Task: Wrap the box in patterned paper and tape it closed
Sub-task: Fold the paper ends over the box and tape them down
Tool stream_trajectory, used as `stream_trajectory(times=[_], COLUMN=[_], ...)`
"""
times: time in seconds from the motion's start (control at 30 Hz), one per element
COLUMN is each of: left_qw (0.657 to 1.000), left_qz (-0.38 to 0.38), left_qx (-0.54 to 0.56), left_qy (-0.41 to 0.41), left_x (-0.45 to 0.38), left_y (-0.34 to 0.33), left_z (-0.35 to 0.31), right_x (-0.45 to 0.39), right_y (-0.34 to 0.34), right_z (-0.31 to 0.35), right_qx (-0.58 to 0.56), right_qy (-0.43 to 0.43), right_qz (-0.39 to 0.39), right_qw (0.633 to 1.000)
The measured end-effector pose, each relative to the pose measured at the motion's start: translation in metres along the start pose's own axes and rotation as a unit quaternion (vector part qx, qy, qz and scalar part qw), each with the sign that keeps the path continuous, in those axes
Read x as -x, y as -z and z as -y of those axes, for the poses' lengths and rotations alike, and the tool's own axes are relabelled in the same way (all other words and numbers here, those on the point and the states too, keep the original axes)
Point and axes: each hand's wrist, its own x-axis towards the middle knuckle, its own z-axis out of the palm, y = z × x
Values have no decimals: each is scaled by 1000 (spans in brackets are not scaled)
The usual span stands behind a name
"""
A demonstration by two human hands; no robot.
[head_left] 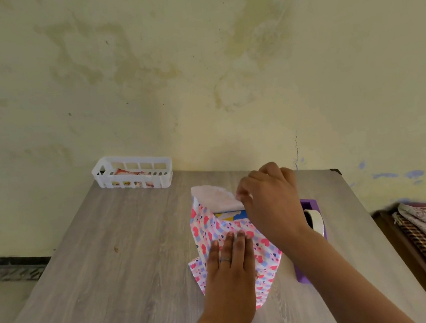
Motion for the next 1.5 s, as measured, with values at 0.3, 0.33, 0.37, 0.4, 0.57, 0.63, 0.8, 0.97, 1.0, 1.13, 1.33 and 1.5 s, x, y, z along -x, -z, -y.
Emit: stream_trajectory(times=[0.3, 0.33, 0.37, 0.4, 0.57, 0.63, 0.8, 0.97, 1.0, 1.13, 1.33, 1.5], left_qw=[999, 999, 999, 999, 998, 998, 993, 971, 974, 982, 983, 971], left_qz=[-34, -31, -35, -43, -56, -54, -79, -168, -180, -188, -126, -150], left_qx=[-22, -22, -22, -21, 7, 12, 84, 168, 136, -37, -135, -185], left_qy=[-2, -2, -4, -7, -25, -26, -19, 33, 28, 1, -8, 29], left_x=[-7, -7, -7, -7, -6, -6, -5, -5, -7, -16, -24, -20], left_y=[-4, -5, -6, -7, -9, -10, -6, 1, 4, 28, 36, 34], left_z=[3, 3, 3, 3, 4, 6, 12, 12, 12, 8, 12, 10], right_x=[64, 69, 73, 75, 81, 83, 88, 92, 94, 102, 102, 102], right_y=[-15, -18, -20, -21, -28, -31, -38, -40, -42, -47, -44, -44], right_z=[-2, -2, -2, -2, -1, 0, 0, -5, -6, -7, -5, -4], right_qx=[71, 76, 76, 75, 61, 55, 36, 36, 38, 45, 66, 56], right_qy=[55, 56, 56, 57, 62, 60, 42, 34, 37, 50, 68, 66], right_qz=[-29, -31, -31, -28, -19, -20, -44, -60, -60, -51, -34, -25], right_qw=[996, 995, 995, 995, 996, 997, 997, 997, 997, 996, 995, 996])
